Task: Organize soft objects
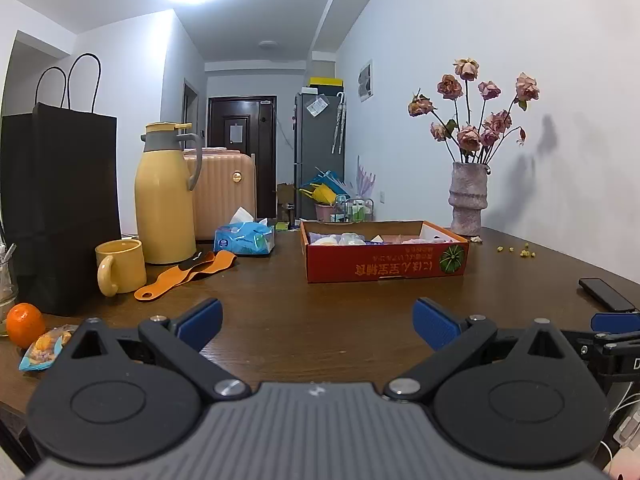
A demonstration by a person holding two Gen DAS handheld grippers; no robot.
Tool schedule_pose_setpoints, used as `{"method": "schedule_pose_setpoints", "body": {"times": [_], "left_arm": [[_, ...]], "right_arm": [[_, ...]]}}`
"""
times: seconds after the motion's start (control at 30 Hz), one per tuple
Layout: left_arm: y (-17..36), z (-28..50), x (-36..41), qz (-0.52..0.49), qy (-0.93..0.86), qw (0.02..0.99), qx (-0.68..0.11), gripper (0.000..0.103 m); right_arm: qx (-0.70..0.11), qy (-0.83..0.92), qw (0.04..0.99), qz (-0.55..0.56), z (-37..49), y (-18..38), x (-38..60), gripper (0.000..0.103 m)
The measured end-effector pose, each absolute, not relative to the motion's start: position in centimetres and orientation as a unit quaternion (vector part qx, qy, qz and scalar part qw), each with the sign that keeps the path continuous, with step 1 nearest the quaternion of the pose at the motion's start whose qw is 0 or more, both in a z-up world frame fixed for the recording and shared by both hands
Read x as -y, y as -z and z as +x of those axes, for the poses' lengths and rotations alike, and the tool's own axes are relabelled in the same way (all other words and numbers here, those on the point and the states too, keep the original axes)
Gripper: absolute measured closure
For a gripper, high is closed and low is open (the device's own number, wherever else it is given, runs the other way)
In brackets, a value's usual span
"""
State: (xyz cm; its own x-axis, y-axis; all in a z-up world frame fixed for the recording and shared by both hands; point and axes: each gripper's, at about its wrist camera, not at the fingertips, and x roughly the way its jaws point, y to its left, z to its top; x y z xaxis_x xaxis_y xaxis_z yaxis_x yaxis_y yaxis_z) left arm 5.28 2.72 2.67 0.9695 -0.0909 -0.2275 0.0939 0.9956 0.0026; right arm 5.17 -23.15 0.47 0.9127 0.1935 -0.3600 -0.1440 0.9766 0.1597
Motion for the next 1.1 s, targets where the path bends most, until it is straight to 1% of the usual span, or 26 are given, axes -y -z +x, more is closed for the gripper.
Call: {"method": "schedule_pose_setpoints", "body": {"times": [1.1], "left_arm": [[-2.39,5.19,-2.69,0.009,0.048,0.992,-0.117,0.0]], "right_arm": [[-0.193,-0.089,0.975,0.071,5.1,-0.3,23.13,0.009]]}}
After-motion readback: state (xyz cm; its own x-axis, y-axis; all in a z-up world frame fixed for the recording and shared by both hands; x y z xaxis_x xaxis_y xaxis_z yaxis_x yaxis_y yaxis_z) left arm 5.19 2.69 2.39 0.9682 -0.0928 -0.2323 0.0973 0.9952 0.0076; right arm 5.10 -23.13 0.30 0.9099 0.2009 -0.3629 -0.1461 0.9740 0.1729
